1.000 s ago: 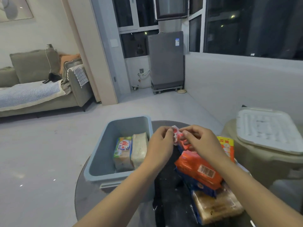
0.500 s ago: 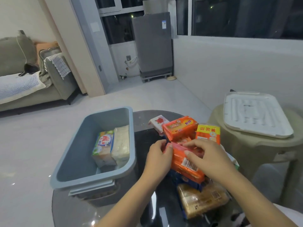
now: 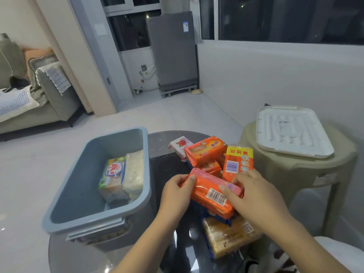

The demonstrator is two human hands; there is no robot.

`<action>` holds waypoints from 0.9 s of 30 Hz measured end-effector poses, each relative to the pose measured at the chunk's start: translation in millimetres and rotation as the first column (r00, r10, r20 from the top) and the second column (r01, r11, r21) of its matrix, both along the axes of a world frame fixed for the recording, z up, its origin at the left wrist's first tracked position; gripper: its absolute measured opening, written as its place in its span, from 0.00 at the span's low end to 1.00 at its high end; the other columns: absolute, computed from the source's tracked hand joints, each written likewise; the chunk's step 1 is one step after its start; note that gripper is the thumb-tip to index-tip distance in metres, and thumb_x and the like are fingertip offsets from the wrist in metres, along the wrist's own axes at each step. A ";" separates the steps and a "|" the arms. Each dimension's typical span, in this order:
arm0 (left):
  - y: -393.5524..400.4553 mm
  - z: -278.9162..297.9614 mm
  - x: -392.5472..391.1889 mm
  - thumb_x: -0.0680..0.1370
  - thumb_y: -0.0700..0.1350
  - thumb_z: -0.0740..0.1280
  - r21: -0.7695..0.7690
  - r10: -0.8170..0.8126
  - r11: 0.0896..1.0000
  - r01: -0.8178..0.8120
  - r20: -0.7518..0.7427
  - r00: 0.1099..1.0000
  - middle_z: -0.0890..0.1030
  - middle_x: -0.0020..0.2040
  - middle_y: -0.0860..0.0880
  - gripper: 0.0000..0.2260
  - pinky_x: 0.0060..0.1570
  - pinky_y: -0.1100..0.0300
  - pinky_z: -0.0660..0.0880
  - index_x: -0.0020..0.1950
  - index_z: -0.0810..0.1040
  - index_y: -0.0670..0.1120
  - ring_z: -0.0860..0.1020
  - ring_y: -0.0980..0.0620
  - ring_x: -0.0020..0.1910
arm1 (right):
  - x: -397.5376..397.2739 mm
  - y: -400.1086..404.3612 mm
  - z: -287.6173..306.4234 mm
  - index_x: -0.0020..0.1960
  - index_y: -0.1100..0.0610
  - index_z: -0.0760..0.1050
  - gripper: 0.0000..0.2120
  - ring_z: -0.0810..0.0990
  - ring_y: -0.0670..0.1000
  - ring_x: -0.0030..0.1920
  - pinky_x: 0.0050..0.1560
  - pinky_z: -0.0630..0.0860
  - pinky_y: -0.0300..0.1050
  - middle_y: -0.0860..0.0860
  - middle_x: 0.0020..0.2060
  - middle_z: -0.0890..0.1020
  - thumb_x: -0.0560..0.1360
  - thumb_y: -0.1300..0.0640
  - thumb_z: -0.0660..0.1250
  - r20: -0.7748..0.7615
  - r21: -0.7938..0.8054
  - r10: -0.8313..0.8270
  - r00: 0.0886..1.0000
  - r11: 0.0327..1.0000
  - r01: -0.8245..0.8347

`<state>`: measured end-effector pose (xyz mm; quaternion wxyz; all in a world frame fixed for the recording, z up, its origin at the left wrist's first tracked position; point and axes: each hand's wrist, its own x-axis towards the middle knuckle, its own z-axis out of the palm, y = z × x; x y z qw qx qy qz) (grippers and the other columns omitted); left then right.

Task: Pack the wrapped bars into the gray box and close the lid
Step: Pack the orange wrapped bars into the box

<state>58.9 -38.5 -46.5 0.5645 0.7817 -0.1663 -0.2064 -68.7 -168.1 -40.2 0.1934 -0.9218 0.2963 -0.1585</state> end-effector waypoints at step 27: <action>-34.6 40.4 -15.7 0.75 0.47 0.70 -0.222 -0.028 0.975 -0.021 -0.217 0.976 0.84 0.52 0.46 0.16 0.45 0.56 0.83 0.62 0.77 0.44 0.84 0.49 0.47 | 20.1 -48.8 28.1 0.63 0.42 0.71 0.20 0.75 0.44 0.51 0.41 0.74 0.35 0.42 0.54 0.70 0.73 0.49 0.67 0.409 0.325 -0.062 0.910 0.942 -0.083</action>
